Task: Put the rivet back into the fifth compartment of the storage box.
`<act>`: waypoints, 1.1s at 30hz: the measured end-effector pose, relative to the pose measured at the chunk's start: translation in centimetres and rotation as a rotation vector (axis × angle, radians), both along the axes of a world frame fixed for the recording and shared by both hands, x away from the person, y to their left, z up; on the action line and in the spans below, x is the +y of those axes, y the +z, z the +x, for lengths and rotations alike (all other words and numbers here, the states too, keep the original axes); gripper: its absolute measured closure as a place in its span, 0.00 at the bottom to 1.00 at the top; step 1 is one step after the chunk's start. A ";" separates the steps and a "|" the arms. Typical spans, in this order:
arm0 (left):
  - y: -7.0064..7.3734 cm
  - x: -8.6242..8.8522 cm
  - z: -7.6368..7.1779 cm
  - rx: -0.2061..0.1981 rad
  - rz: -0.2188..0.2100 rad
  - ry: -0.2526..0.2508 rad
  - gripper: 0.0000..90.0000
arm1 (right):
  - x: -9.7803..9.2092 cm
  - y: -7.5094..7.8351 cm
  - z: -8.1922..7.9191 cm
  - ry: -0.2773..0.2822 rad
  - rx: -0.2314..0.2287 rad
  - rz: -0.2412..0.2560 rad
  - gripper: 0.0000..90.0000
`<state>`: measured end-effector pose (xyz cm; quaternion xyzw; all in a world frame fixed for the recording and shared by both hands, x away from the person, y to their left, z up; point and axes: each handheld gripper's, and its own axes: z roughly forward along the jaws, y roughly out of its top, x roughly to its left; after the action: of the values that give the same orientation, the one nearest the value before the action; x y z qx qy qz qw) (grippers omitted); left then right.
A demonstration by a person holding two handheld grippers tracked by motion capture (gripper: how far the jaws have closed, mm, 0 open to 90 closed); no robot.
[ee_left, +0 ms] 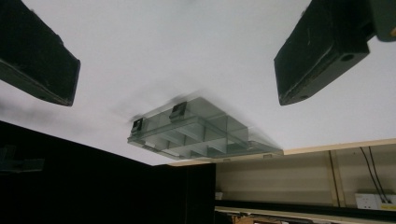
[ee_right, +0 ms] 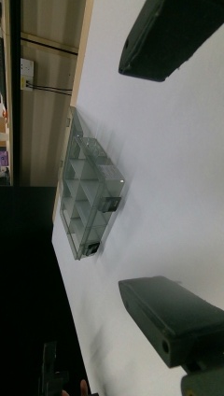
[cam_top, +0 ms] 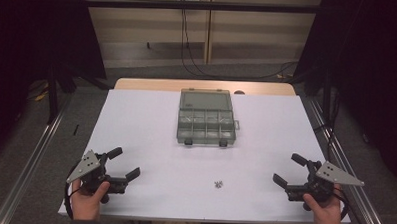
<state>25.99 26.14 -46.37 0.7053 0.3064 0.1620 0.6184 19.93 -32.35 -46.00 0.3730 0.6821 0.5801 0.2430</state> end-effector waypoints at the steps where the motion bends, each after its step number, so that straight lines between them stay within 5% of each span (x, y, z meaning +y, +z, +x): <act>1: 0.0 0.0 0.0 0.001 0.000 -0.001 0.00 | 0.0 0.0 0.0 -0.002 0.002 -0.002 0.00; 11: 0.3 -1.2 0.7 -0.006 0.020 -0.026 0.00 | -0.2 0.1 -0.3 -0.011 -0.005 0.001 0.00; 22: 0.6 -4.5 1.5 -0.004 -0.005 -0.086 0.00 | -0.6 0.2 -0.9 -0.018 -0.007 0.002 0.00; 33: 0.8 -8.0 2.2 0.040 -0.046 -0.127 0.00 | -0.4 0.1 -0.9 -0.014 0.001 0.001 0.00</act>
<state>28.19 18.15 -45.57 0.7119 0.2772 0.1013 0.6373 19.07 -32.75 -45.91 0.3781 0.6793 0.5786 0.2466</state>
